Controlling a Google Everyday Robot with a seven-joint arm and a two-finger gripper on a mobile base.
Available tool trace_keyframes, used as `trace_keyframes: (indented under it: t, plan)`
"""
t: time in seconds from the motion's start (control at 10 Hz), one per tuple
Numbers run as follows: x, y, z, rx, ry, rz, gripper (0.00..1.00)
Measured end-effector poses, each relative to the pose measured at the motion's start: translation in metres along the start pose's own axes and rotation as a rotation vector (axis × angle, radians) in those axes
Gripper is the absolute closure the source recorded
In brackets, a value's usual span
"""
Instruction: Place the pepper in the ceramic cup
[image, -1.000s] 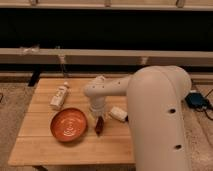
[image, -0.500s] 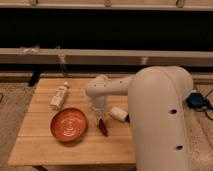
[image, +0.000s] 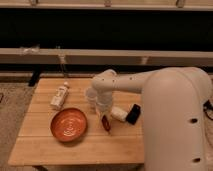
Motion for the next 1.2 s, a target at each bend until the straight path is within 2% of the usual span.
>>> trace_keyframes:
  t: [0.2,0.3,0.6,0.9,1.2]
  plan:
    - [-0.008,-0.007,-0.034,-0.022,-0.053,0.006,1.0]
    - [-0.013,-0.011,-0.044,-0.029,-0.073,0.005,1.0]
    - [-0.05,-0.016,-0.085,-0.062,-0.152,-0.033,1.0]
    - [-0.077,-0.024,-0.11,-0.065,-0.209,-0.061,1.0]
    - [-0.095,-0.023,-0.128,-0.064,-0.247,-0.084,1.0]
